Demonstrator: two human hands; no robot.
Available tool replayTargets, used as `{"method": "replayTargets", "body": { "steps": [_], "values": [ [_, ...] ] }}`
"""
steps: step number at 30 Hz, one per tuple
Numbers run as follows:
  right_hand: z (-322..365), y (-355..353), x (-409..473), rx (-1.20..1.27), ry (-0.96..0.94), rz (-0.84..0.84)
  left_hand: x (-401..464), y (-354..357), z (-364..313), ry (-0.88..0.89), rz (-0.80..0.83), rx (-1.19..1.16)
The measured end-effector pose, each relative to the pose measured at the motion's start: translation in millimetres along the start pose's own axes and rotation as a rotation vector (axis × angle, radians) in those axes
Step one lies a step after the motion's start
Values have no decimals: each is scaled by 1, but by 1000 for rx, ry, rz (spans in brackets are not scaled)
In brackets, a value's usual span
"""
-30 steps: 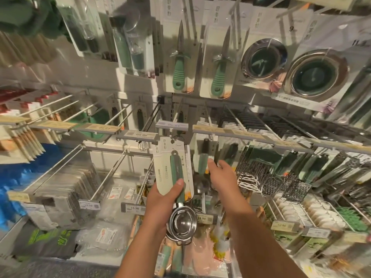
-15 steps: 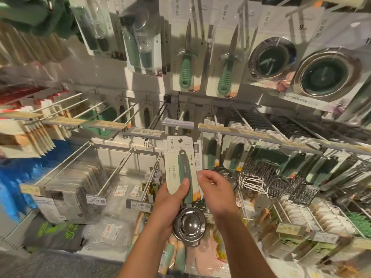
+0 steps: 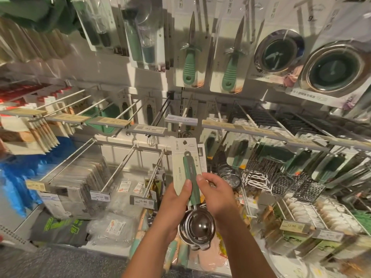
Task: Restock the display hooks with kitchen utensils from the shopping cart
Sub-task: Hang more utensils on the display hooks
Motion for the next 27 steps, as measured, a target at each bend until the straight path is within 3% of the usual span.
{"method": "replayTargets", "body": {
  "steps": [9,16,27],
  "values": [
    [-5,7,0,91,44,57,3,-2,8,-44,-14,-48],
    [-1,-12,1,251,44,-45,10,-7,15,-180,-43,-198],
    [1,-41,-5,301,27,-196,18,-12,5,-21,-93,-54]
  ]
}}
Point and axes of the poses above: each hand's wrist, its own x-axis towards the middle knuckle, its own y-axis out of the palm, z = x × y, the point moved 9 cm from there along x, towards the middle knuckle, and after that the axes turned 2 degrees about -x, right-handed, at the moved point
